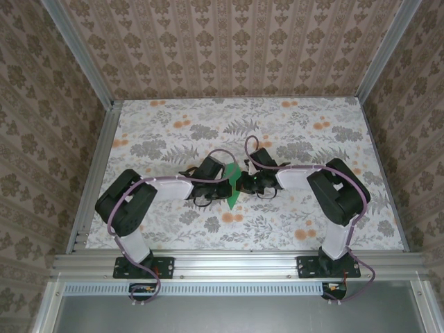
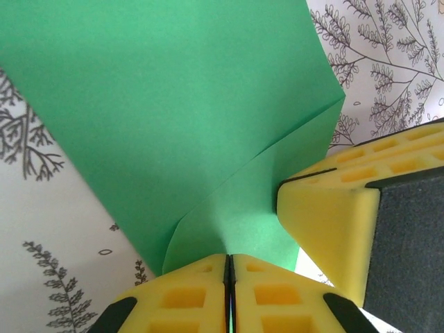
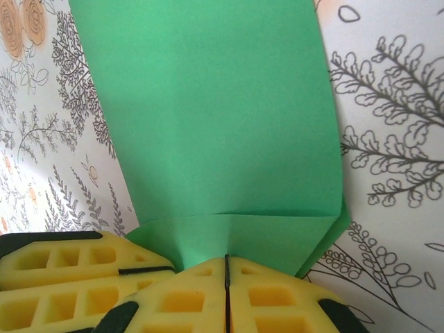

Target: Fold a paper plane with a square sheet of paper (pick it up from the middle)

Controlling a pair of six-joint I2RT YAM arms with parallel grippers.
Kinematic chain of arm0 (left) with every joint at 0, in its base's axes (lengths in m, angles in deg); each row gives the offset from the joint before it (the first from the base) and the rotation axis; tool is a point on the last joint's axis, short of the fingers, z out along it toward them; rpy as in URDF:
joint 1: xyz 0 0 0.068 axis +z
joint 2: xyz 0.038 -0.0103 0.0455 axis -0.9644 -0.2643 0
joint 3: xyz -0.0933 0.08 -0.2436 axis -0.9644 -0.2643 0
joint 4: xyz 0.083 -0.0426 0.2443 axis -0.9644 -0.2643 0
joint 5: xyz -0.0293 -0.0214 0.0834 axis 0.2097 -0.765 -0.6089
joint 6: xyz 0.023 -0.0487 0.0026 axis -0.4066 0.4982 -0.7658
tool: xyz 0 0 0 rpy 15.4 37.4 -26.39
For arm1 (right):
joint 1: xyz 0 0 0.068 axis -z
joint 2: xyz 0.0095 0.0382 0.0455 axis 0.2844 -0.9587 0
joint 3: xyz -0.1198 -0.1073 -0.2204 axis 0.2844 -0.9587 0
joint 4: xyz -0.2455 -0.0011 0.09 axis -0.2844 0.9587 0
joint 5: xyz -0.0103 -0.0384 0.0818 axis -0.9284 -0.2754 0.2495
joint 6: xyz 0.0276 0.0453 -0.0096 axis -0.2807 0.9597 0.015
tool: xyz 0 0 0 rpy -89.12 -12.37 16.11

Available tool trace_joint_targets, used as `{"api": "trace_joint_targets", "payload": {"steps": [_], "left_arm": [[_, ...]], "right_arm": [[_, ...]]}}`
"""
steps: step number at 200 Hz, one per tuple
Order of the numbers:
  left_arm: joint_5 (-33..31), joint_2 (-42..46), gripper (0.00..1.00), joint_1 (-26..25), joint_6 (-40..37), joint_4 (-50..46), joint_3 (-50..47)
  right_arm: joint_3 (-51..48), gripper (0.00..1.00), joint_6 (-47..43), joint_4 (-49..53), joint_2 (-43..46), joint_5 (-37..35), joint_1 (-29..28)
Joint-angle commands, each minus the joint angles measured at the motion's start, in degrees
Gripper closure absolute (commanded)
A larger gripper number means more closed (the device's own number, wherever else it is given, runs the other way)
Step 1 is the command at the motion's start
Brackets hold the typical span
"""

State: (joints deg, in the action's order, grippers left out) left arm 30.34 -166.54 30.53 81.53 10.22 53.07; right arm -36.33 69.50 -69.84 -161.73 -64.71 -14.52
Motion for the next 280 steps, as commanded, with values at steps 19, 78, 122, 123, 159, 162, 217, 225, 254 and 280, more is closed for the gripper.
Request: {"api": "trace_joint_targets", "payload": {"steps": [19, 78, 122, 123, 159, 162, 217, 225, 254, 280], "left_arm": [[-0.5, 2.3, 0.88, 1.2, -1.9, 0.3, -1.5], [-0.1, 0.7, 0.91, 1.5, -0.4, 1.0, -1.9], [0.2, 0.5, 0.92, 1.6, 0.2, 1.6, -1.9], [0.2, 0.6, 0.92, 1.6, 0.3, 1.6, -2.0], [1.3, 1.9, 0.91, 2.7, 1.5, 3.8, -3.4], [1.3, 2.2, 0.91, 2.7, 1.6, 3.9, -3.5], [2.2, 2.6, 0.9, 4.2, 1.7, 5.3, -4.7], [2.4, 2.3, 0.9, 4.2, 1.8, 5.4, -4.7], [2.7, 1.0, 0.91, 4.3, 1.7, 4.9, -4.1], [2.2, 0.4, 0.91, 4.2, 1.7, 3.8, -3.5]], "right_arm": [[-0.1, 0.9, 0.9, -0.8, -0.1, -0.2, -0.3], [-3.8, 0.91, 1.5, -4.5, 4.9, 4.4, -2.2], [-5.7, 0.92, 4.7, -7.1, 2.8, 4.4, -4.7], [-5.7, 0.92, 4.8, -7.2, 2.7, 4.3, -4.7], [-6.5, 0.93, 5.4, -6.4, 0.9, 2.5, -4.8], [-6.5, 0.93, 5.3, -6.0, 0.8, 2.3, -4.8], [-5.4, 0.94, 4.3, -3.2, 0.1, 0.1, -4.8], [-5.6, 0.94, 4.3, -4.4, 0.4, 1.2, -4.8], [-6.8, 0.93, 4.3, -8.9, 3.1, 5.6, -5.0], [-7.1, 0.93, 3.8, -8.8, 4.5, 6.5, -5.8]]}}
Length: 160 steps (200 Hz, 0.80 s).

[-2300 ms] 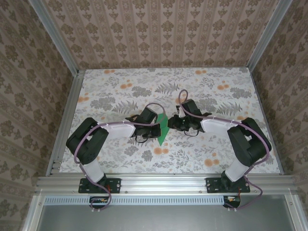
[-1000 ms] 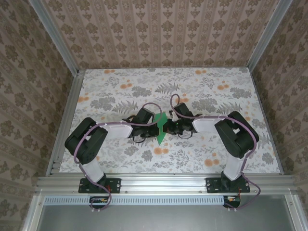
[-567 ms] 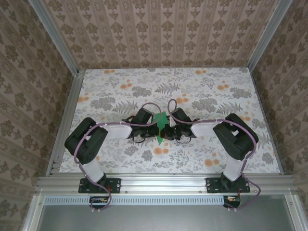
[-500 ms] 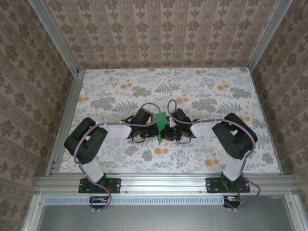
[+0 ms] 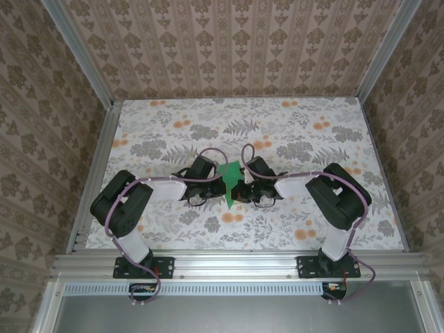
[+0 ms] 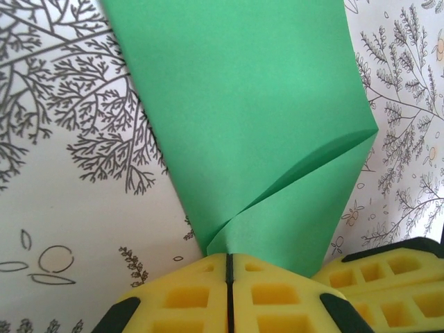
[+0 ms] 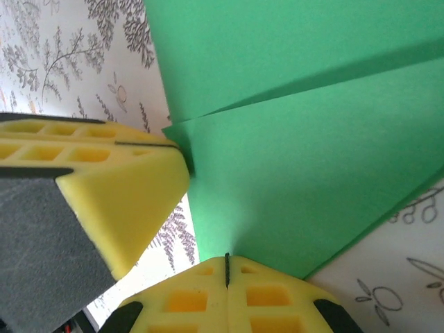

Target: Fold a paper plane with a square sheet of paper (pick it up from the middle)

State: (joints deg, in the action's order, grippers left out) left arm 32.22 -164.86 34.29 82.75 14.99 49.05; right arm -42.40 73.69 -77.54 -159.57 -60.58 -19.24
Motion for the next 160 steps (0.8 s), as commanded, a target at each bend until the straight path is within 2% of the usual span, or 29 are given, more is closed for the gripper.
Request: {"api": "trace_joint_targets", "payload": {"steps": [1, 88, 121, 160], "left_arm": [[0.3, -1.2, 0.91, 0.5, 0.5, -1.0, 0.6], [-0.5, -1.3, 0.91, 0.5, 0.9, -1.8, 0.7], [-0.5, -1.7, 0.91, 0.6, 0.4, -2.4, 1.5], [-0.5, -2.3, 0.91, 0.6, 0.7, -2.4, 1.3]], "right_arm": [[-1.0, 0.93, -0.4, -1.0, 2.3, 2.4, -1.1], [-1.6, 0.93, 0.3, 0.4, -0.4, 0.9, -3.0], [-2.7, 0.93, -0.5, -1.5, 2.0, 2.1, -3.4], [-1.9, 0.93, -2.0, 1.8, 1.6, 0.7, -4.2]]}}
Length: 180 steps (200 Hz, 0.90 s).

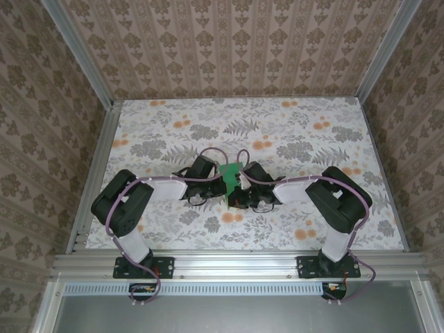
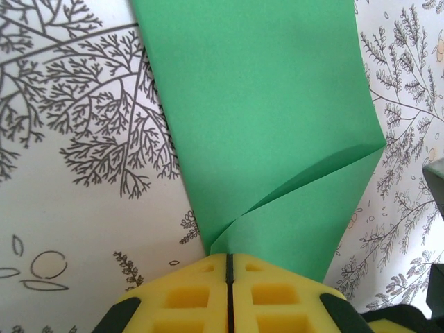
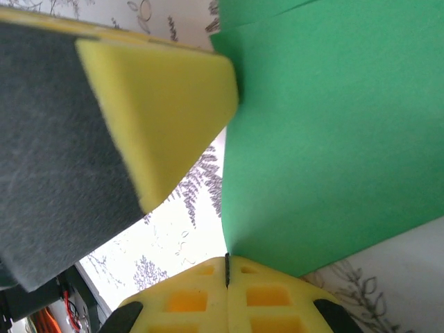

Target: Fold a paper plane with a square sheet of paper (pick it up from the middle)

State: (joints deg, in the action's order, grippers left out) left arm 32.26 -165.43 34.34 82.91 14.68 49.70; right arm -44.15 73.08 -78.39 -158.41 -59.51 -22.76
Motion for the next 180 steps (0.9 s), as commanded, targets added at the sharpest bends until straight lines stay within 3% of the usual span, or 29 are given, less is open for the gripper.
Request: {"api": "trace_joint_targets", "payload": {"steps": [1, 51, 89, 128, 180], "left_arm": [[-0.6, -1.7, 0.91, 0.5, 0.6, -2.0, 0.7], [-0.8, -1.6, 0.91, 0.5, 0.6, -2.2, 0.5], [-0.7, -1.3, 0.91, 0.6, -0.2, -3.0, 1.2], [-0.5, -0.9, 0.91, 0.9, -0.9, -3.5, 1.2], [2.1, -1.0, 0.9, 2.2, 1.6, -0.2, -0.8]], "right_arm": [[-0.1, 0.93, -1.3, 2.7, 0.3, -0.5, -0.7], [0.7, 0.93, -0.7, 5.9, -3.3, -2.9, -0.7], [-0.2, 0.9, 0.1, 4.8, 5.7, -4.9, -0.2], [-1.6, 0.64, -1.4, 8.3, 13.9, -11.2, 4.5], [1.5, 0.54, 0.3, 10.6, 8.5, -7.9, 10.4]]}}
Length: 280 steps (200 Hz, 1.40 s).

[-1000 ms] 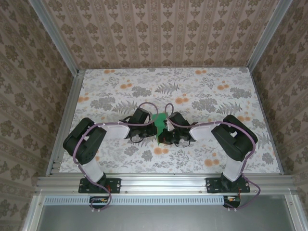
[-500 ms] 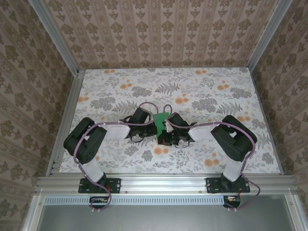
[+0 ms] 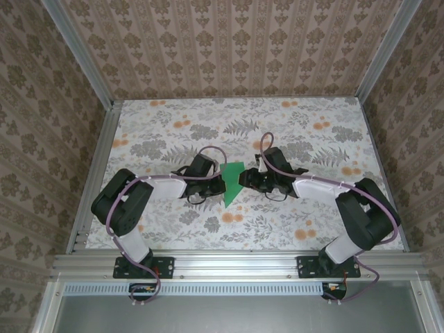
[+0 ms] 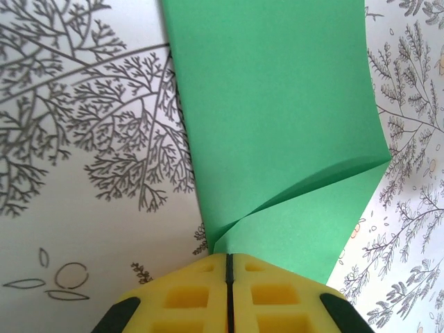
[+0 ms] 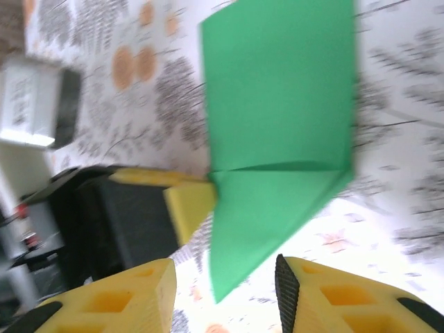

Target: Fold a paper plane with a square sheet of paper (pick it up from the middle)

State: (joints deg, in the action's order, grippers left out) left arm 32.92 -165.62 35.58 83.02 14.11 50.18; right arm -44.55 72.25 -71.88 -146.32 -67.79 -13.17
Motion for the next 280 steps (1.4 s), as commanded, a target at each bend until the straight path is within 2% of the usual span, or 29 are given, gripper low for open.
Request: {"api": "trace_joint_targets", "payload": {"steps": [1, 65, 134, 183, 244, 280], "left_arm": [[1.5, -0.8, 0.9, 1.0, 1.6, 0.4, -1.3], [2.5, -1.1, 0.9, 1.6, 2.2, 0.9, -1.7], [2.7, -1.3, 0.9, 1.6, 1.9, 0.7, -1.5], [2.8, -1.4, 0.9, 1.7, 1.8, 0.6, -1.5], [2.8, -1.3, 0.9, 1.8, 1.6, 0.6, -1.6], [3.8, 0.2, 0.86, 1.8, 0.5, 0.5, -1.0]], "right_arm": [[2.0, 0.54, 1.2, 4.1, -3.7, 0.4, 0.8], [6.2, 0.53, 1.7, 4.1, -10.4, 1.1, 1.4], [9.1, 0.56, 1.8, 4.3, -13.8, 1.5, 1.4], [9.3, 0.59, 3.5, 0.8, -14.8, 5.4, 1.5], [7.8, 0.68, 5.5, -3.6, -16.6, 10.0, 1.6], [7.4, 0.88, 4.4, -2.7, -17.0, 9.9, 2.4]]}}
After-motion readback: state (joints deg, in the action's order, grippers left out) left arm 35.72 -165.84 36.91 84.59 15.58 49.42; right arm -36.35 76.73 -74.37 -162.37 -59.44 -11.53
